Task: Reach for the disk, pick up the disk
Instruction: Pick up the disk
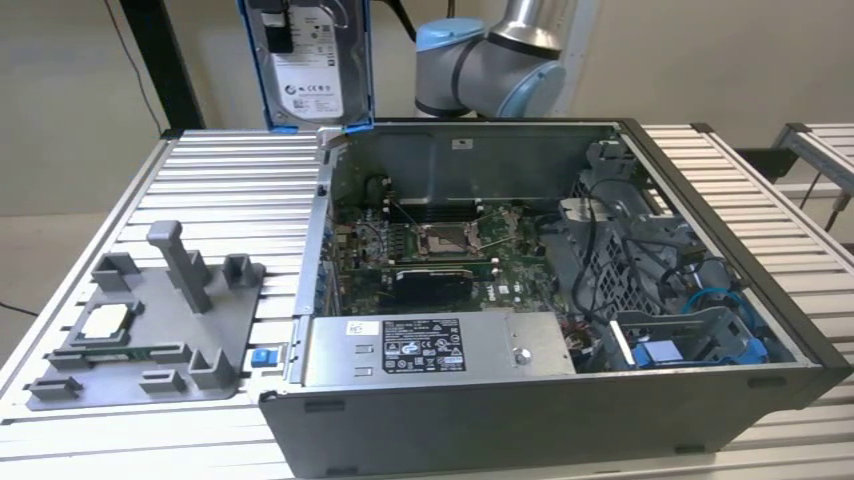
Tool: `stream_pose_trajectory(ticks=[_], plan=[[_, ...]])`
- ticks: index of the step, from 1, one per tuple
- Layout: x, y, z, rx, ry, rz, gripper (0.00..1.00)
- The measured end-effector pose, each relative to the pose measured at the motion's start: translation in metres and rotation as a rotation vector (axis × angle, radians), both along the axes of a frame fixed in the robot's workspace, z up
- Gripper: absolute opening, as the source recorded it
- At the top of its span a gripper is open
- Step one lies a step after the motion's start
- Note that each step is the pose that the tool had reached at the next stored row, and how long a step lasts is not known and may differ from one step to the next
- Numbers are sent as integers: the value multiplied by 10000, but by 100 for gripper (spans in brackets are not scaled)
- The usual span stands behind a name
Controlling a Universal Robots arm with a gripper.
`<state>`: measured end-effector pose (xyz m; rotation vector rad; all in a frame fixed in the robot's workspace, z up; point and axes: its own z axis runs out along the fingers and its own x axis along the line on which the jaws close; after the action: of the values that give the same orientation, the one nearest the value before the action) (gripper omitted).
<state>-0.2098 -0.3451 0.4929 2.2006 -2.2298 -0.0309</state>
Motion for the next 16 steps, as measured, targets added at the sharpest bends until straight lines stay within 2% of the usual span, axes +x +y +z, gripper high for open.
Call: stream_pose_trajectory(ticks=[16], plan=[[288, 1, 0, 0, 0, 0, 0]])
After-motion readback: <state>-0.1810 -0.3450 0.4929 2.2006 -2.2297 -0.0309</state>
